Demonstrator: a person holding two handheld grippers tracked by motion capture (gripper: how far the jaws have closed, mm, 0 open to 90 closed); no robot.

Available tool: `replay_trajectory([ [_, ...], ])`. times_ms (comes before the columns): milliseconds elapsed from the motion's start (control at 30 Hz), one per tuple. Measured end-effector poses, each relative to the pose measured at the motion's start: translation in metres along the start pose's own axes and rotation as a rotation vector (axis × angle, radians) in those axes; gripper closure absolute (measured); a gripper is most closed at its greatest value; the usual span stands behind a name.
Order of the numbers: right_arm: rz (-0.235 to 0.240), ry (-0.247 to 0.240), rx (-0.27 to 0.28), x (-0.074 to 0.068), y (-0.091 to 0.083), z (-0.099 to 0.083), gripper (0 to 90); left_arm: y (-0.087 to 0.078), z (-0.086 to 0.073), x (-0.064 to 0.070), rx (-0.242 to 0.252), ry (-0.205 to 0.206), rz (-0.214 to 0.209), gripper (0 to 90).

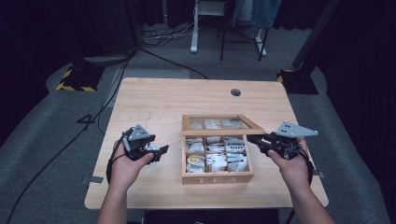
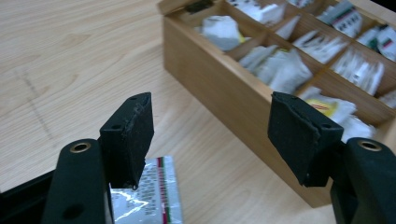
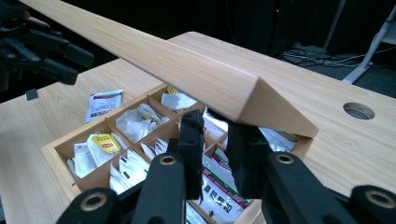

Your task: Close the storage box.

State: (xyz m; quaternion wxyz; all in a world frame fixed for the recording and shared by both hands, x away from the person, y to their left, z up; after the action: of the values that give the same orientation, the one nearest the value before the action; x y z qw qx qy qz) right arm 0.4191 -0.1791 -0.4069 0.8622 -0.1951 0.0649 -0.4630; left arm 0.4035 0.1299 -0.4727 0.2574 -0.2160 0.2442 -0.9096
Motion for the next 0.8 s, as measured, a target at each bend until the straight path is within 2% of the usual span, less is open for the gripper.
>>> replay_trajectory([
  [33, 0.0, 0.0, 0.0, 0.0, 0.0, 0.0, 75.4, 0.0, 0.0, 0.0, 0.0, 0.0, 0.0, 32.3],
  [67, 0.007, -0.002, -0.009, 0.0, -0.001, 0.0, 75.2, 0.003, -0.003, 0.009, -0.003, 0.02, -0.023, 32.4],
  [133, 0.005, -0.004, -0.005, 0.001, -0.002, 0.001, 74.9, 0.008, -0.012, 0.016, -0.03, 0.047, -0.039, 32.4],
  [167, 0.005, -0.004, -0.005, 0.001, -0.002, 0.001, 74.9, 0.008, -0.012, 0.016, -0.03, 0.047, -0.039, 32.4],
  [200, 0.003, -0.001, -0.01, 0.002, -0.004, 0.0, 74.9, 0.015, -0.022, 0.023, -0.056, 0.05, -0.067, 32.5],
  [233, 0.002, -0.001, -0.01, 0.002, -0.004, 0.0, 74.8, 0.015, -0.022, 0.023, -0.056, 0.05, -0.067, 32.5],
  [267, -0.001, 0.0, -0.011, 0.002, -0.004, 0.0, 74.7, 0.023, -0.03, 0.028, -0.089, 0.055, -0.093, 32.5],
  [367, -0.002, 0.0, -0.018, 0.002, -0.006, -0.002, 74.4, 0.03, -0.037, 0.029, -0.132, 0.062, -0.117, 32.0],
  [400, -0.002, 0.0, -0.018, 0.002, -0.006, -0.002, 74.4, 0.03, -0.037, 0.029, -0.132, 0.062, -0.117, 30.9],
  [433, -0.001, 0.0, -0.017, 0.002, -0.008, -0.002, 74.4, 0.033, -0.043, 0.029, -0.159, 0.058, -0.119, 30.9],
  [467, -0.001, 0.001, -0.017, 0.002, -0.009, -0.002, 74.3, 0.033, -0.043, 0.029, -0.159, 0.058, -0.119, 30.9],
  [500, 0.001, 0.002, -0.017, 0.003, -0.009, -0.002, 74.3, 0.035, -0.047, 0.028, -0.183, 0.062, -0.113, 31.0],
  [667, 0.009, 0.002, -0.026, 0.003, -0.011, -0.004, 73.8, 0.043, -0.054, 0.031, -0.215, 0.061, -0.125, 31.2],
  [733, 0.015, 0.003, -0.037, 0.002, -0.011, -0.006, 73.8, 0.049, -0.061, 0.033, -0.261, 0.07, -0.129, 31.2],
  [800, 0.015, 0.004, -0.044, 0.002, -0.012, -0.007, 73.8, 0.052, -0.063, 0.033, -0.268, 0.073, -0.125, 32.2],
])
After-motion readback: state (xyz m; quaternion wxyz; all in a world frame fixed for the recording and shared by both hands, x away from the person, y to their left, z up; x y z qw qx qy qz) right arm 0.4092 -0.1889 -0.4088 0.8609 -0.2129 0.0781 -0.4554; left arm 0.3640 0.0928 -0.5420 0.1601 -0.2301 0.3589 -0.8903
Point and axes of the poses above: each handheld gripper's, and its own axes: y roughly forward along the jaws, z roughly out of its top, x roughly to its right, the point moved 10 cm from there along y, roughly forward along the jaws, and after that the axes turned 15 degrees about -z, right-handed, at the moved point
